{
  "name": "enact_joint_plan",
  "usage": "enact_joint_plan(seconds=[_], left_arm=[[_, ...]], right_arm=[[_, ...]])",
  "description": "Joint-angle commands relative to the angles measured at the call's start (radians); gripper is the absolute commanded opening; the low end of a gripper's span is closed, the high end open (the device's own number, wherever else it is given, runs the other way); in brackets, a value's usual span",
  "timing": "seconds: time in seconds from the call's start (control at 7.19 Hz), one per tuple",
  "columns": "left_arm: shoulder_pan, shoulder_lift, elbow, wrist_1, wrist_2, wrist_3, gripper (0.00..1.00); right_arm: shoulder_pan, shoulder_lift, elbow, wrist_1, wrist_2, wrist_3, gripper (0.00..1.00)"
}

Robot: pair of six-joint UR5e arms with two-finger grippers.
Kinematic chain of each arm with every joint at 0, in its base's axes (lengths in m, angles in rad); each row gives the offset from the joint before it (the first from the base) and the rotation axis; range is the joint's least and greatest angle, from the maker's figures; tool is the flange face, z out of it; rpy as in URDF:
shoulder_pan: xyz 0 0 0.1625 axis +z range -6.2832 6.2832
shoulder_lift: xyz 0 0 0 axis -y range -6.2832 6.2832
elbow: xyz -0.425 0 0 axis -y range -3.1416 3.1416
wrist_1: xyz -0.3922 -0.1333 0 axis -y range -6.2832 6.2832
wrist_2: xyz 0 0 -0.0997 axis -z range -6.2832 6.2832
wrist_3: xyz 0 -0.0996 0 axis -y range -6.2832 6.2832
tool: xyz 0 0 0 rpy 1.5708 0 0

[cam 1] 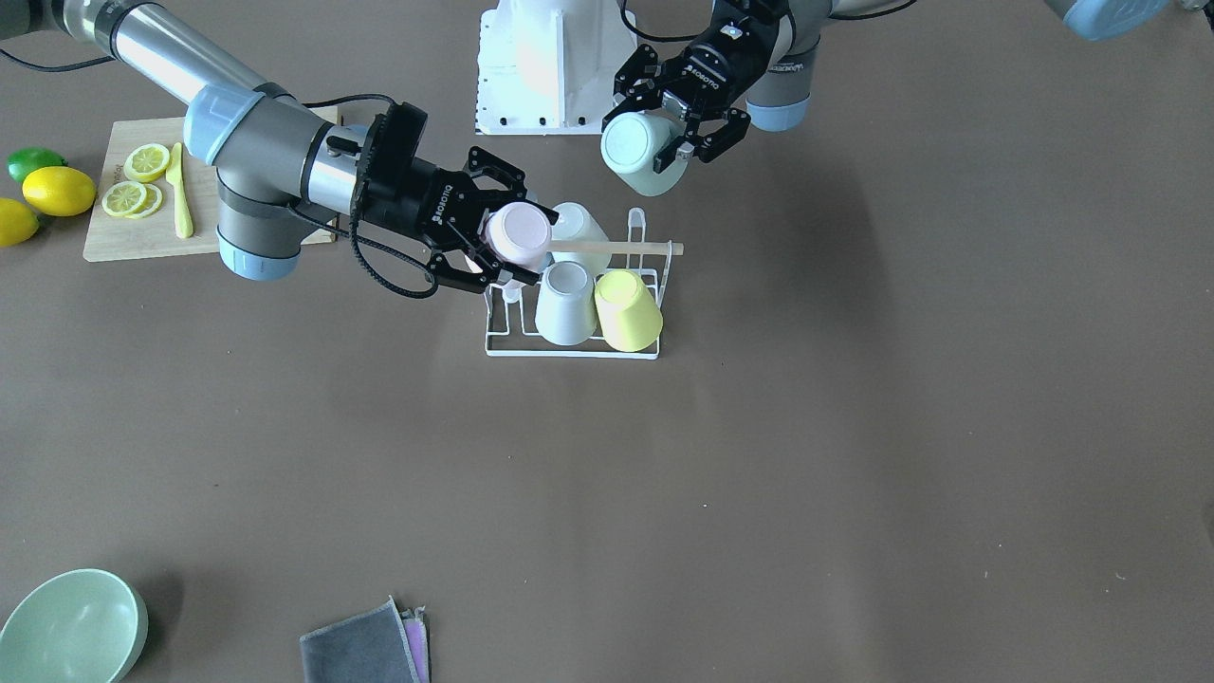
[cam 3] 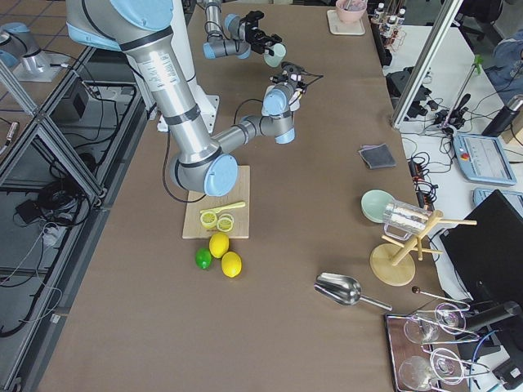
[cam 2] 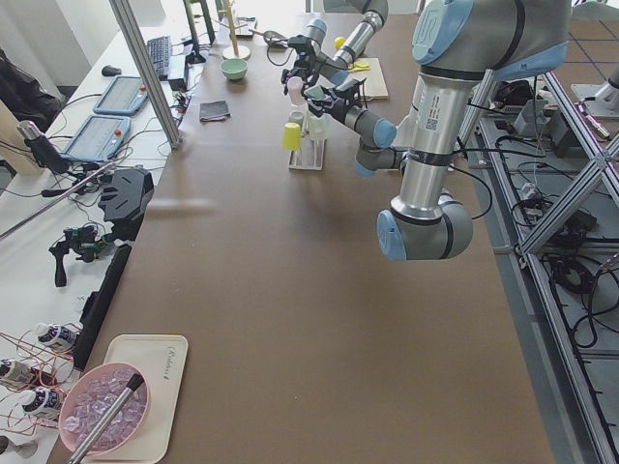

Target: Place cup on cup holder

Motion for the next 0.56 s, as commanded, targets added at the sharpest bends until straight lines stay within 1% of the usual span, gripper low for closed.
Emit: enact_joint_plan(seconds=[0.0,0.42], left_arm=[[0.002,-0.019,0.047,-0.001,0.006,0.004,0.00],[0.002,-0.025,0.077,-0.003,0.006,0.004,0.00]], right_arm=[[-0.001,0.024,-0.019,-0.018,-0.010,-0.002,0.00],[0.001,0.028,-0.050,-0.018,-0.023,-0.024,0.00]])
